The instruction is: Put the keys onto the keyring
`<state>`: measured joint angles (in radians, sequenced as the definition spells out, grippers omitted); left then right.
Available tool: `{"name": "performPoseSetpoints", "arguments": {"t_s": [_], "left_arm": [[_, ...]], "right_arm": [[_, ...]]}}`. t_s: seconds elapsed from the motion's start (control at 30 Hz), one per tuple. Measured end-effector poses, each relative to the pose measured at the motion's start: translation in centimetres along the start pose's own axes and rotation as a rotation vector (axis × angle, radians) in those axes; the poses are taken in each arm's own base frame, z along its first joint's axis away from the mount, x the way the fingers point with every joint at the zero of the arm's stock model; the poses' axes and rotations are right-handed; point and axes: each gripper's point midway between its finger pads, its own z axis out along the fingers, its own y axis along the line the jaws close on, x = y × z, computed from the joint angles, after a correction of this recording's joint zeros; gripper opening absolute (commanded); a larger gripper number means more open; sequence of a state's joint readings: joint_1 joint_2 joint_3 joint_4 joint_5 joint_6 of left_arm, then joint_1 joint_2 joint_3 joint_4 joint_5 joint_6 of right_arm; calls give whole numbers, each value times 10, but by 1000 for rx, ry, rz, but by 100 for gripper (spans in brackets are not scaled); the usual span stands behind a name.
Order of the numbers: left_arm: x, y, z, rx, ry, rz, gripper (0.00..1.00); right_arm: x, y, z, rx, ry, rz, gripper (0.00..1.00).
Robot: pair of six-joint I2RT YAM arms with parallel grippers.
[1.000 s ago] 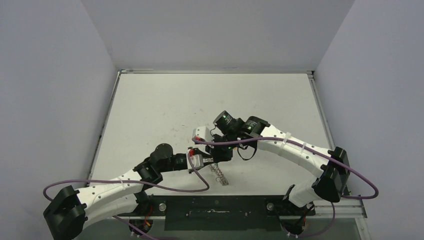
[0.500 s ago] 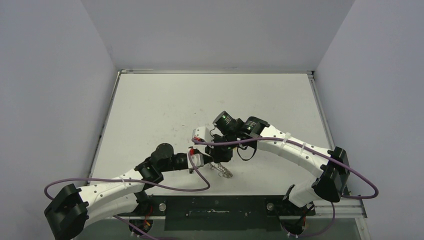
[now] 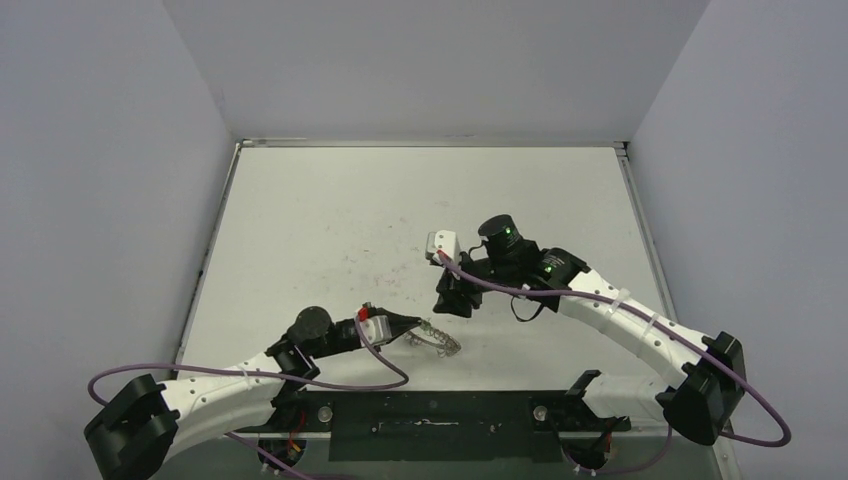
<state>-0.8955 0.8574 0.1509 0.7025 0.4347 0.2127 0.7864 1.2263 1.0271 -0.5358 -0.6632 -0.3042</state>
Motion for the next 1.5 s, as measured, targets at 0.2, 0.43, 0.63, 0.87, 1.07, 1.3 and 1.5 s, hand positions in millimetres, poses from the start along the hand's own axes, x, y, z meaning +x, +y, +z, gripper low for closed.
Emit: {"name": "performPoseSetpoints", "arguments": {"t_s": [0.2, 0.43, 0.63, 0.87, 1.07, 1.3, 1.5], "left_arm": [[-11, 3, -3, -36, -72, 1, 0], [-31, 8, -4, -59, -149, 14, 0], [-37, 9, -5, -63, -172, 13, 0], [-40, 9, -5, -64, -183, 11, 0], [-40, 7, -5, -59, -184, 8, 0], [-39, 7, -6, -58, -182, 7, 0], [-41, 8, -6, -63, -187, 9, 0]], "right_arm": [[-14, 12, 5, -91, -80, -56, 37], [-8, 27, 13, -201, -101, -78, 30], [-7, 32, 18, -252, -112, -87, 27], [-10, 33, 20, -262, -138, -93, 13], [-11, 28, 25, -250, -145, -74, 6], [-11, 28, 26, -252, -147, -54, 27], [-14, 29, 27, -256, -158, -56, 27]]}}
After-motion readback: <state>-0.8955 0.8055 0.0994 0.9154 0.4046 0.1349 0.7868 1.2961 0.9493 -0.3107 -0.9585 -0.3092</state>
